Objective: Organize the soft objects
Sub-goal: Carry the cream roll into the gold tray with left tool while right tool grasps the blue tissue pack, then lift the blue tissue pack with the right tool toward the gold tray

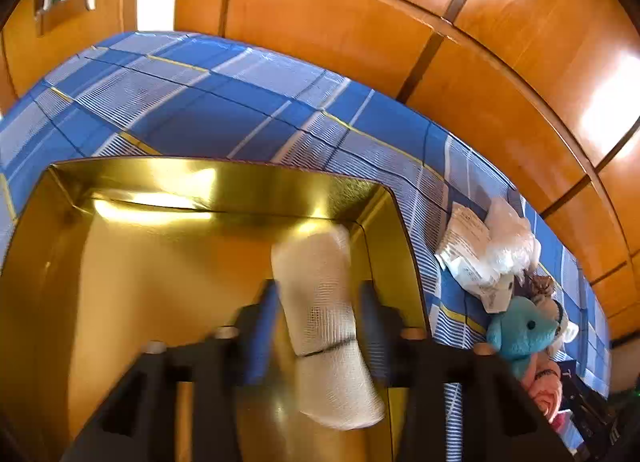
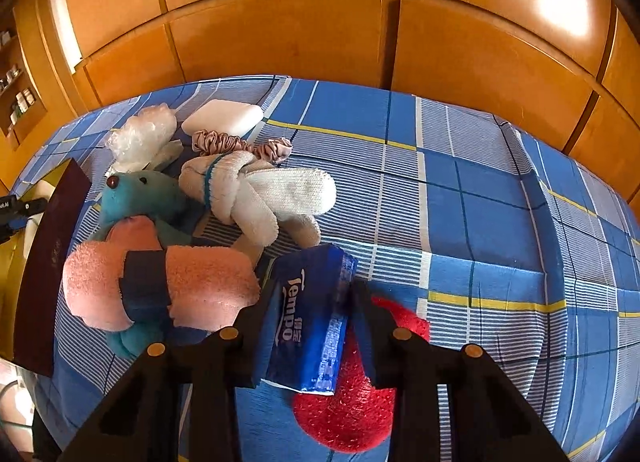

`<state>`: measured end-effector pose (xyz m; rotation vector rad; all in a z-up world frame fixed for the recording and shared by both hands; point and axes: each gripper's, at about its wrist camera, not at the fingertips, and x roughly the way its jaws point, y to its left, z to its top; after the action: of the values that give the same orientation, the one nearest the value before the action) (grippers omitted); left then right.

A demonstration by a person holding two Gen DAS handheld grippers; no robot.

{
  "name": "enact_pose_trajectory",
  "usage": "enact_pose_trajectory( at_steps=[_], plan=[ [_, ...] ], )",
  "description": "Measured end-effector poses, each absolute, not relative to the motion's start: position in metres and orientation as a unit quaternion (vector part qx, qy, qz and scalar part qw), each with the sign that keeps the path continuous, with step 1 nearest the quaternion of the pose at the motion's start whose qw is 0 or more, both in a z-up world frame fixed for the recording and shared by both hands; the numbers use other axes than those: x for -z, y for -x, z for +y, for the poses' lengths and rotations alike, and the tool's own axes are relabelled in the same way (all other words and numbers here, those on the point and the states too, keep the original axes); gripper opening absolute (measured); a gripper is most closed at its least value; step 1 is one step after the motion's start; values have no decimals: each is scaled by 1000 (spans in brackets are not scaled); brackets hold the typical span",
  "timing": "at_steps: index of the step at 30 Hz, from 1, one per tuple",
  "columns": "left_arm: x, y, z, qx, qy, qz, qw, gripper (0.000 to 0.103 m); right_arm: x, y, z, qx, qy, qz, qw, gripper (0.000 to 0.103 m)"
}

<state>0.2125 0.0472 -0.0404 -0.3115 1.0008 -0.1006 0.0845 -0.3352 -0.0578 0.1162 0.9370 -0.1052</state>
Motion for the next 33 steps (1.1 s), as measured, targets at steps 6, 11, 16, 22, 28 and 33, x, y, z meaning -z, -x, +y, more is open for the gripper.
enact_pose_trajectory(
  at_steps=[6, 11, 16, 22, 28, 33],
  plan=[
    [27, -192, 51, 30, 113, 452, 884, 61, 58, -86, -332, 52, -40, 452, 889, 35],
    [11, -153, 43, 20, 52, 422, 905, 74, 58, -86, -326, 55, -19, 452, 890, 35],
    [-9, -108, 26, 15, -4, 377, 926, 81, 57, -86, -324, 55, -9, 450, 891, 35],
    [-21, -76, 20, 22, 0, 363, 931, 85, 55, -83, -316, 60, 10, 444, 894, 35],
    [-24, -61, 17, 19, -4, 366, 930, 85, 54, -82, -314, 63, 18, 440, 896, 34],
    [-21, -56, 22, 13, -2, 370, 929, 85, 54, -81, -312, 66, 23, 438, 896, 34]
  ],
)
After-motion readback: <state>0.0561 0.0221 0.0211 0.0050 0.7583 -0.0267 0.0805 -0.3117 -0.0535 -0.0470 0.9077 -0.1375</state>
